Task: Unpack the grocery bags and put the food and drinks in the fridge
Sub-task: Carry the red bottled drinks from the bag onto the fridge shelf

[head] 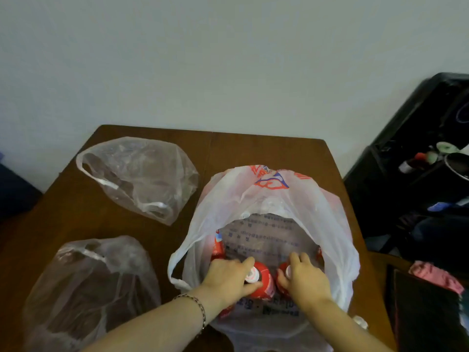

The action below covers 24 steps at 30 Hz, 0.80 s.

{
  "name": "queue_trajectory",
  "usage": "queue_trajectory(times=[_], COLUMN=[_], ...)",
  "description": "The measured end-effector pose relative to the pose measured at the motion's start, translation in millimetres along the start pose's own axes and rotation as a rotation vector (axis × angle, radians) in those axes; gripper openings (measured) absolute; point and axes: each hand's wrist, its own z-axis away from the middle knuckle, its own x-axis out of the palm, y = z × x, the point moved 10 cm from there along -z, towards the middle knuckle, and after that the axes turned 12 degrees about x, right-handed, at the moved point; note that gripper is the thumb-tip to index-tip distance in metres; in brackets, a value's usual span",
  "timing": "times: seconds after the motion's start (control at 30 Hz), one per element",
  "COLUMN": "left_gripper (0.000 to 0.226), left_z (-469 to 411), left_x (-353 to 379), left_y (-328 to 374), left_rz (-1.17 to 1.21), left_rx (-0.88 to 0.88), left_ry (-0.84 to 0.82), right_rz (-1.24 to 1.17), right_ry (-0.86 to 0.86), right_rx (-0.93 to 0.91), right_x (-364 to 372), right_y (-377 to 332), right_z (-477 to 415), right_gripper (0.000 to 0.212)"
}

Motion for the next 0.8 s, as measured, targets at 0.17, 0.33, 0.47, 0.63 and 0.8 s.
queue_trajectory(times=[0.17, 0.33, 0.47, 0.63, 0.8], left_gripper=[0.058, 0.057, 0.057, 0.054, 0.049], left_z=[7, 45, 102, 191, 283], left_x=[-17, -74, -120, -133, -122], left_y=[15, 32, 62, 94, 138], left_rz=[0.013, 0.014, 0.001, -0.002, 0.017], left_rx=[-0.135, -0.348, -0.550, -0.819, -1.020], left_ry=[-0.027, 0.193, 0.426, 0.472, 0.464], right_rz=[0.011, 0.047, 0.040, 0.124, 0.255], right_ry=[0.029, 0.167, 0.255, 0.284, 0.325], right_rx=[-0.086, -0.352, -0.664, -0.931, -1.119], right_x=[-21, -80, -141, -169, -161], right_y=[-2, -22, -47, -70, -87], right_z=[5, 37, 88, 176, 275], right_gripper=[0.043, 0.038, 0.040, 0.031, 0.045])
